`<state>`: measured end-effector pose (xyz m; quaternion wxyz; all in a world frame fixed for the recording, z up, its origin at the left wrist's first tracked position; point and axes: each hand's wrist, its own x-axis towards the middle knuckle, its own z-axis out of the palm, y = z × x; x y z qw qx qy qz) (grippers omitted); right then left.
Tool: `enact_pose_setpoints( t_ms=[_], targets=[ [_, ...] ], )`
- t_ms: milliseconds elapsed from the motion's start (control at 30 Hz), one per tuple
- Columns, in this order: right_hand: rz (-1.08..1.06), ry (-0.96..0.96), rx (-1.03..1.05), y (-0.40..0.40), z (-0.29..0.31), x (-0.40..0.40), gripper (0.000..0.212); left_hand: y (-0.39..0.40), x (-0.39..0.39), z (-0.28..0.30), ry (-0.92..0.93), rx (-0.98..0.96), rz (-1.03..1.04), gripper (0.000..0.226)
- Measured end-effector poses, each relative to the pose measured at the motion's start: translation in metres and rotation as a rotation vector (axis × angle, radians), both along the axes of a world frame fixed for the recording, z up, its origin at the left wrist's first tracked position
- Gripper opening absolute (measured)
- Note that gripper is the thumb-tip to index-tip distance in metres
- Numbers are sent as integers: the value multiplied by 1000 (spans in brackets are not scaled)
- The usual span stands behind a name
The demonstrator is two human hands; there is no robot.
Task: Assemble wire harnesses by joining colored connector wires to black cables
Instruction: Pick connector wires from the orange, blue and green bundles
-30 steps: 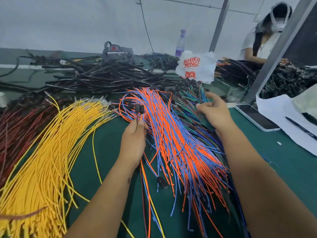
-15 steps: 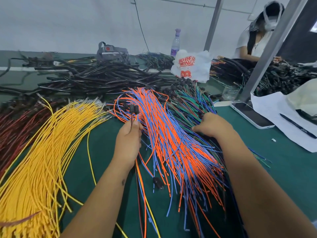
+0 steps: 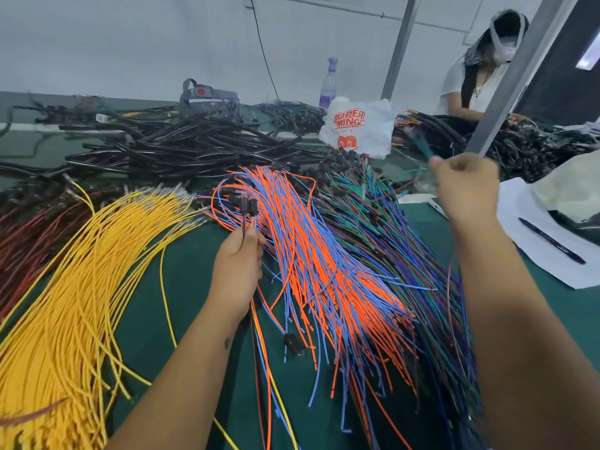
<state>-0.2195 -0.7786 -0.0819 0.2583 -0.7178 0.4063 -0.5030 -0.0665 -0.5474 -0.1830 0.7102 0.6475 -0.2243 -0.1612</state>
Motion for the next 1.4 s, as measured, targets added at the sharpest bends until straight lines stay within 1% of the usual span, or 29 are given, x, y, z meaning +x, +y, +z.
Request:
enact_pose_setpoints(
  t_ms=[67,100,167,267,333,367,400,433,467,533,567,600,633,667,767,833,967,1067,1100,1167,1233,1300,1367,1400],
  targets=[
    [-37,-191,-28,2,12,-6,35,0,0,0,4,1,2,32],
    [-13,-271,-20,5,17,-8,33,0,-1,0,3,3,3,32],
    [79,-400,13,11,24,-9,28,0,-1,0,0,3,4,32],
    [221,-586,58,19,31,-9,27,0,-1,0,13,-9,-2,32],
    [316,-662,126,23,36,-6,25,0,0,0,18,-9,-4,33],
    [348,-624,164,24,38,-4,23,0,0,0,19,-8,-2,33],
    [378,-523,201,24,38,-2,19,0,1,0,17,-4,0,33],
    [412,-365,232,24,36,0,16,0,1,0,13,0,4,33],
    [449,-161,251,25,32,2,12,0,1,0,12,2,8,33],
    [499,329,247,28,21,3,9,2,0,1,20,-3,9,34],
    [506,550,237,30,15,3,13,3,0,1,24,-4,7,33],
    [504,711,227,32,10,3,20,4,0,1,25,2,7,33],
    [498,801,220,35,7,3,25,4,-1,1,21,13,4,33],
    [494,823,222,38,7,2,28,5,-2,2,13,24,0,32],
    [487,692,267,45,24,-6,31,7,-2,5,27,32,-13,33],
    [461,632,251,50,49,-15,32,8,0,8,34,85,-18,34],
    [359,601,78,71,111,-30,26,16,9,16,51,341,-130,34],
    [335,473,-98,92,146,-27,24,29,14,26,10,497,-187,31],
    [364,414,-114,99,152,-22,24,33,17,29,30,503,-199,31],
    [440,309,-79,114,155,-9,27,44,23,36,105,476,-226,31],
    [480,193,-37,130,147,10,29,55,30,43,130,458,-245,32],
    [545,-22,39,144,131,36,30,67,40,50,97,454,-186,34],
    [642,-229,246,158,104,67,30,80,52,54,-17,477,-25,33],
    [694,-287,380,164,87,85,30,86,59,54,-57,456,50,32]
  ],
)
